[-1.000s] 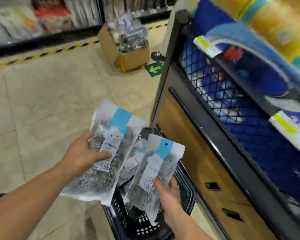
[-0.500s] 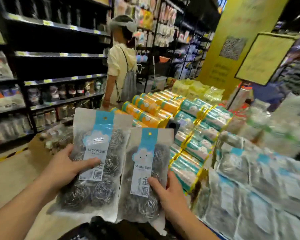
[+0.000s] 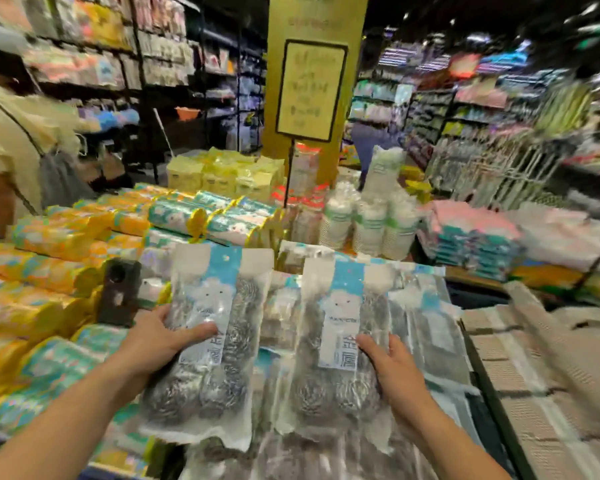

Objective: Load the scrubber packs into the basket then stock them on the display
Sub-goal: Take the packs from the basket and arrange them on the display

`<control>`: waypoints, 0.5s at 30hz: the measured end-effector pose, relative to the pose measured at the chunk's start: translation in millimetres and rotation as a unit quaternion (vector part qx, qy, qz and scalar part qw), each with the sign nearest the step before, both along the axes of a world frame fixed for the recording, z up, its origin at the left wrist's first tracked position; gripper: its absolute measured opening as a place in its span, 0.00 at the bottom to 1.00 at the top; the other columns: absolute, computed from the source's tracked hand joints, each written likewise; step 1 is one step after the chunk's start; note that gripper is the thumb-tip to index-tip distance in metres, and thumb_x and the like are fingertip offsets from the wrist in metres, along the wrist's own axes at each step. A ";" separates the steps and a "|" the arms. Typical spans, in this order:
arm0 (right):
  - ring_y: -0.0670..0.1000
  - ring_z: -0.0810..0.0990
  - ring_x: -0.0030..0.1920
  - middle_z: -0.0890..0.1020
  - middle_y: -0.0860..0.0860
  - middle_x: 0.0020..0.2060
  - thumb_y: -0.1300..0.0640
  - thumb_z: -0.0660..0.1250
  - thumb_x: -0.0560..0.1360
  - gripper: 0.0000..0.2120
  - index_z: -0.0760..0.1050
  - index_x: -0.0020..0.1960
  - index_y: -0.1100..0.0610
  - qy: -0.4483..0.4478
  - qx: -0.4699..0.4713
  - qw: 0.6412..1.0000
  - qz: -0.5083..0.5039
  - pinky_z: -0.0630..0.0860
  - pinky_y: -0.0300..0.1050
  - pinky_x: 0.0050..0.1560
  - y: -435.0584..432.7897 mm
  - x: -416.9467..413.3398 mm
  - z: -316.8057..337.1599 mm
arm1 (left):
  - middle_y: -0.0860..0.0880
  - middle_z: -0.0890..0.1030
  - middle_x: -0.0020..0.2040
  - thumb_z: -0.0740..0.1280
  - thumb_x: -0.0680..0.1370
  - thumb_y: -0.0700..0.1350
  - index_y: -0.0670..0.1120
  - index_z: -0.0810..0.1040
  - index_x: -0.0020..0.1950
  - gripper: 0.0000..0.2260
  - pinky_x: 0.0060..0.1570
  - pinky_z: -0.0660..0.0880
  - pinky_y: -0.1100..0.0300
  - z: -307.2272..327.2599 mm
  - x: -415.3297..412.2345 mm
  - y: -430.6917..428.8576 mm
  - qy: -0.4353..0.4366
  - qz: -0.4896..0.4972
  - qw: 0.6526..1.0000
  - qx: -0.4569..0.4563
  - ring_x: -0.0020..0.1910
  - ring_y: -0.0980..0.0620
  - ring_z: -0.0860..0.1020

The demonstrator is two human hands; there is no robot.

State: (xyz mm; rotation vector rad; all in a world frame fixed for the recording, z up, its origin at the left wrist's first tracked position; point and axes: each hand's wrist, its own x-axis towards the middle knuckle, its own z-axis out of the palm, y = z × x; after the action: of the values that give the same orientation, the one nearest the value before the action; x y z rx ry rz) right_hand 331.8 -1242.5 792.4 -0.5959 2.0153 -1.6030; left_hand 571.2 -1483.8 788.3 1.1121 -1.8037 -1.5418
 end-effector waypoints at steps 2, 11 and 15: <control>0.54 0.69 0.73 0.67 0.52 0.76 0.28 0.69 0.65 0.51 0.60 0.79 0.54 -0.007 0.025 0.999 -0.019 0.67 0.55 0.73 26.4 -37.2 -14.6 | 0.51 0.87 0.46 0.83 0.63 0.49 0.43 0.80 0.57 0.26 0.43 0.79 0.60 -14.6 -41.1 16.1 -0.033 -0.021 0.999 0.018 0.43 0.54 0.85; 0.50 0.86 0.51 0.88 0.48 0.48 0.50 0.68 0.79 0.09 0.80 0.58 0.52 -0.085 0.122 0.989 -0.023 0.80 0.56 0.58 71.4 -92.6 -103.0 | 0.51 0.86 0.43 0.83 0.63 0.51 0.46 0.81 0.49 0.20 0.50 0.79 0.51 -74.3 -92.3 35.0 -0.193 -0.023 0.981 -0.002 0.45 0.48 0.84; 0.50 0.84 0.50 0.85 0.46 0.47 0.48 0.69 0.78 0.08 0.78 0.54 0.51 -0.031 0.205 0.978 -0.016 0.80 0.54 0.55 74.4 -92.8 -119.5 | 0.48 0.84 0.48 0.83 0.62 0.51 0.46 0.75 0.54 0.27 0.46 0.79 0.51 -92.7 -83.0 30.2 -0.235 -0.015 0.972 -0.005 0.45 0.48 0.83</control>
State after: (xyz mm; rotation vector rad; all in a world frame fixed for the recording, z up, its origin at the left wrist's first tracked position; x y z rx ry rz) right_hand 239.0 -1168.2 672.9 -0.3527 2.2286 -1.1528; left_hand 488.3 -1453.6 695.6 1.5503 -2.1320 -1.3605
